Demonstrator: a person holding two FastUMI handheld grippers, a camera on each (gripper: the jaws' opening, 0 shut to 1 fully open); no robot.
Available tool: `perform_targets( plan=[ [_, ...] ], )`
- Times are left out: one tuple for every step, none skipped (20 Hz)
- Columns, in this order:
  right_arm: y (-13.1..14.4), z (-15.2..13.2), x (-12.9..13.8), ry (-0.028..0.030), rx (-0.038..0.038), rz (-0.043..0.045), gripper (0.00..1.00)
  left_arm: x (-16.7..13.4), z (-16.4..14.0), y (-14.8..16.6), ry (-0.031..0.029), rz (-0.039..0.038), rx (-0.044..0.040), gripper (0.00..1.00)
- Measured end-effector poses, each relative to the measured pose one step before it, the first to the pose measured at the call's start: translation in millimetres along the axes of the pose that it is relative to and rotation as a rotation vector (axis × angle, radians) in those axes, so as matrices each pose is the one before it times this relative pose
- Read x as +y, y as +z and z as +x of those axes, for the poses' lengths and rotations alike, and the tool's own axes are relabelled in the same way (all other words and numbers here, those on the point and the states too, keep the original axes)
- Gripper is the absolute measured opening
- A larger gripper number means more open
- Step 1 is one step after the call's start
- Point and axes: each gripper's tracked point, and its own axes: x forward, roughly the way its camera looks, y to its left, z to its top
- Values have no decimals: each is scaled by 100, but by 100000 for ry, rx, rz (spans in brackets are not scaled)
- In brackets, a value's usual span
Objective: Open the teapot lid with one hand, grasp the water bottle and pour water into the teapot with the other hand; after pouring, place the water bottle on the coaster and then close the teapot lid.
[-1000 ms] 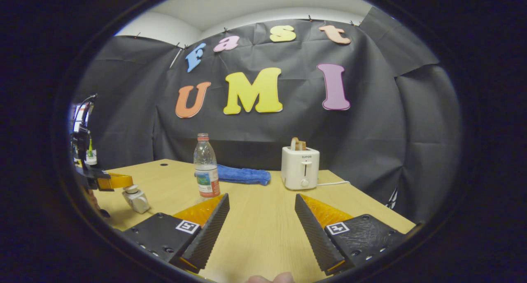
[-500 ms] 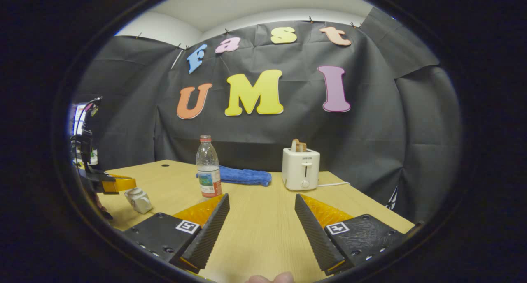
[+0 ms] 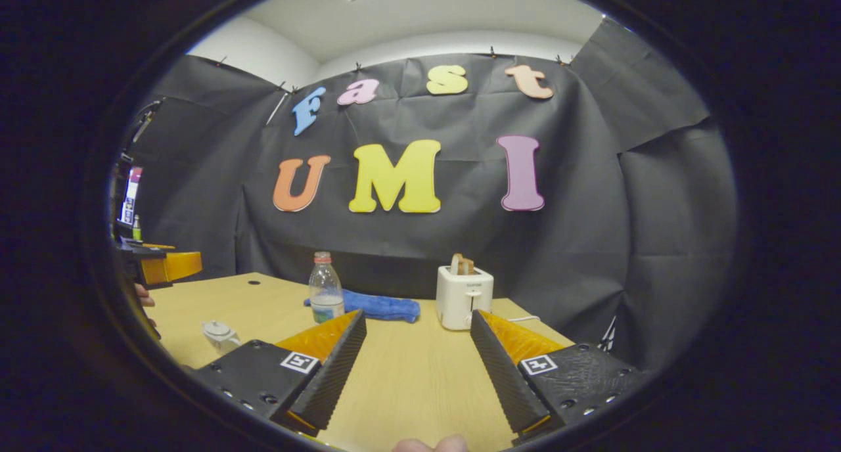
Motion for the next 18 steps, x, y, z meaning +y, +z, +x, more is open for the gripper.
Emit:
perform_targets(
  plan=[
    [450,-476,-41,-692,-538,-267,97,-496,-538,509,-728,991,-1177,98],
    [402,-415,0,-355,-523,-523,95,-690,-421,439,-1457,555,-1233,98],
    [223,-450,-39,-674,-162,-411,95,-492,-459,290,-1078,509,-661,98],
    [250,-362,65,-553,-177,-480,95,-266,-373,240,-681,739,-836,98],
    [52,-388,7,-674,400,29,95,-68,-258,216,-131,1296,-1043,98],
    [338,-265,130,-444,-362,439,95,52,-276,205,328,1419,-768,98],
    [166,-175,176,-167,-41,466,95,-145,-267,-159,-528,832,663,98],
    [183,-65,385,374,-117,466,95,-349,-149,15,-1438,-345,-145,98],
    [-8,-116,428,127,67,-109,97,-331,-113,134,-1343,72,8,98],
    [80,-89,406,-44,-2,-378,95,32,-42,103,-302,495,-211,98],
    [129,-51,452,174,-518,-714,95,59,-146,-40,-38,297,13,97],
    [79,-90,410,-76,-313,-511,95,-216,-128,45,-1036,223,-24,98],
    [98,-155,406,176,-417,-414,95,-159,-64,90,-506,-47,-484,97],
    [129,-123,326,127,62,-452,95,-98,-122,104,-188,-215,-409,97],
    [-89,-206,194,140,-19,-439,95,-167,-63,53,-705,-359,-331,97],
    [-45,-29,152,-48,201,-346,95,-135,-17,7,-582,-134,54,97],
    [-94,-73,135,171,306,-29,96,63,-17,23,-214,244,-42,97],
    [-114,32,198,155,609,386,94,184,-42,55,336,118,-96,97]
  ],
)
